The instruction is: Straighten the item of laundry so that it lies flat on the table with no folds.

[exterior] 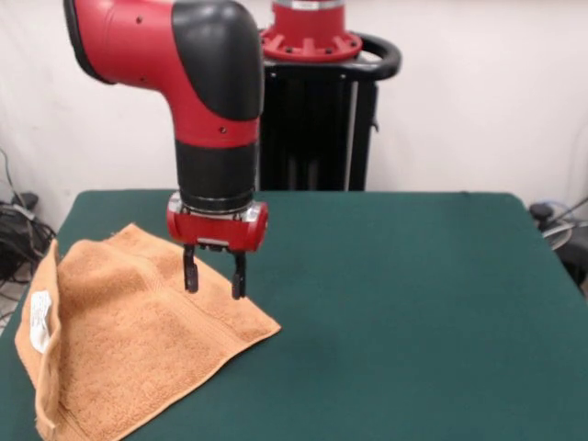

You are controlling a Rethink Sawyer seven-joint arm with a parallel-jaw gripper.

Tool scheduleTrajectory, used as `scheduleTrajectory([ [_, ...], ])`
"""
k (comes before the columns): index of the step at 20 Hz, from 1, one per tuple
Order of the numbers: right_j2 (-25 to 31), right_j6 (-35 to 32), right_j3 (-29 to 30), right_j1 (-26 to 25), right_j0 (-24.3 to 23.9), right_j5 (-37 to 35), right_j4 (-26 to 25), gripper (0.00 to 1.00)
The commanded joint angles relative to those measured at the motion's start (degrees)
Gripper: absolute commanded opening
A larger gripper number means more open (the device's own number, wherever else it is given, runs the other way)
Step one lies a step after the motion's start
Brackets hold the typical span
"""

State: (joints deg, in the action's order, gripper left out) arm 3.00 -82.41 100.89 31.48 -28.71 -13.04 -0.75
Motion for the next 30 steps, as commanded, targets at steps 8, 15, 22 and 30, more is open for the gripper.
scheduleTrajectory([
  [8, 5.8, -11.8, -4.5, -15.4, 0.6, 9.4, 1.7, 1.00],
  [15, 3.8, -12.1, -6.3, -17.7, 2.2, 12.6, 2.2, 1.00],
  [22, 2.7, -11.8, -6.3, -17.2, 3.0, 12.5, 1.9, 1.00],
  [30, 1.9, -12.0, -6.1, -16.3, 3.4, 12.0, 2.0, 0.00],
])
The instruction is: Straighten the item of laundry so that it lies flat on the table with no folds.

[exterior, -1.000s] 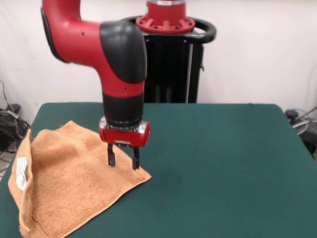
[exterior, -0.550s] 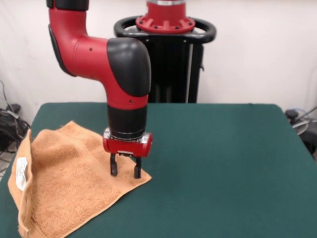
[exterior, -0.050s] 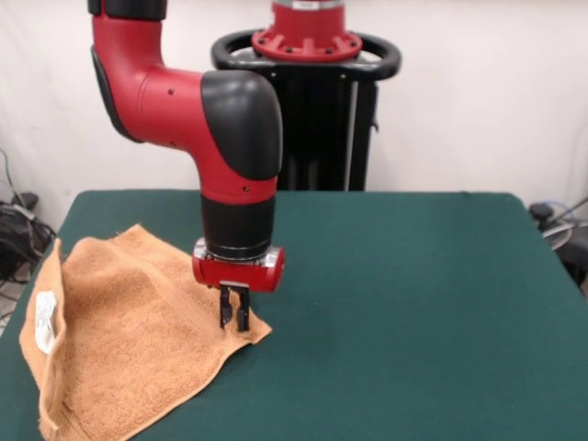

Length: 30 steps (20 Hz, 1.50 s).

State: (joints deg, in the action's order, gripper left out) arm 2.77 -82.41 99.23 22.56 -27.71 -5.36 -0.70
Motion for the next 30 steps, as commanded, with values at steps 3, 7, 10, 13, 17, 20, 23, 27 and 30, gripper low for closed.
scheduleTrajectory([
  [3, 2.1, -11.7, -4.5, -6.8, 2.4, 2.6, 2.4, 0.00],
  [7, 2.2, -11.7, -3.5, -5.7, 2.2, 1.4, 2.4, 0.00],
  [10, 2.7, -12.7, -0.8, -4.5, 2.4, 2.0, 2.3, 0.00],
  [13, 3.3, -14.7, 3.8, -2.4, 2.7, 3.2, 2.3, 0.00],
  [17, 3.7, -18.1, 10.7, 1.3, 3.8, 5.4, 3.0, 0.00],
  [20, 3.7, -19.7, 14.7, 3.8, 5.0, 6.1, 4.1, 0.00],
  [23, 4.1, -20.1, 17.3, 5.2, 5.6, 6.8, 5.5, 0.00],
  [27, 4.6, -19.9, 19.4, 6.1, 6.2, 7.5, 7.3, 0.00],
  [30, 4.6, -20.2, 20.3, 6.5, 6.9, 7.9, 8.3, 0.00],
])
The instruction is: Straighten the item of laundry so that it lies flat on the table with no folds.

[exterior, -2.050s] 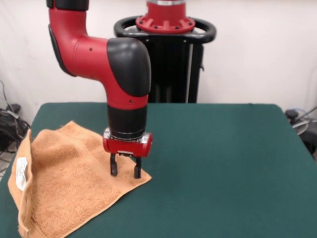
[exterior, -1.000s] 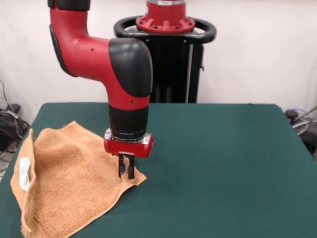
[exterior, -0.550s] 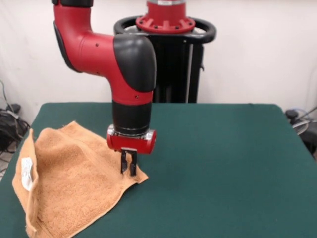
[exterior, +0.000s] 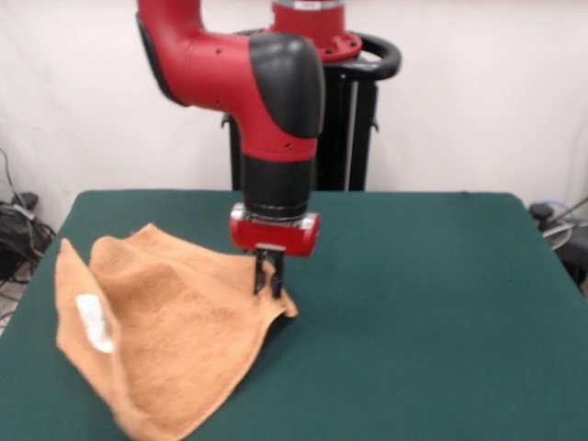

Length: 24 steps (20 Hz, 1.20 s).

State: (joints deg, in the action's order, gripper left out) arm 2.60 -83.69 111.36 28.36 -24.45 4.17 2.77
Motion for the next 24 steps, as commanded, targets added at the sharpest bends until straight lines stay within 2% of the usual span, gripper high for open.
scheduleTrajectory([
  [1, 4.8, -19.0, 8.3, 0.7, 3.7, -1.4, 4.9, 0.00],
  [14, 4.2, -20.1, 10.3, 1.8, 5.7, -0.7, 7.3, 0.00],
  [24, 3.4, -24.7, 17.2, 5.9, 10.2, 2.9, 10.3, 0.00],
])
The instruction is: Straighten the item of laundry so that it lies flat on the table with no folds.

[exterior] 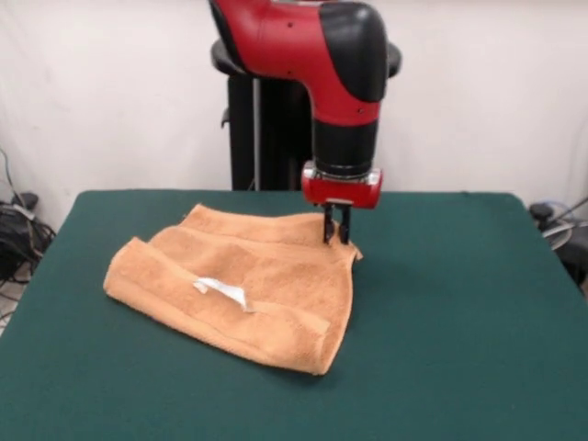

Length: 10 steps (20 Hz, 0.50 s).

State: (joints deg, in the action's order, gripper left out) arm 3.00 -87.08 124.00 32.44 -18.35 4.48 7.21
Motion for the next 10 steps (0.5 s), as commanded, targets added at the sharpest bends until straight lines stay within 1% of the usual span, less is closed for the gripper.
scheduleTrajectory([
  [1, 3.1, -21.9, 4.9, 1.5, 4.5, 3.6, 6.3, 0.00],
  [3, 3.8, -23.3, 5.7, 1.1, 5.3, 5.4, 7.1, 0.00],
  [6, 4.0, -25.6, 7.6, 2.5, 7.5, 6.1, 8.9, 0.00],
  [10, 4.8, -27.8, 9.6, 4.2, 9.1, 6.2, 10.2, 0.00],
])
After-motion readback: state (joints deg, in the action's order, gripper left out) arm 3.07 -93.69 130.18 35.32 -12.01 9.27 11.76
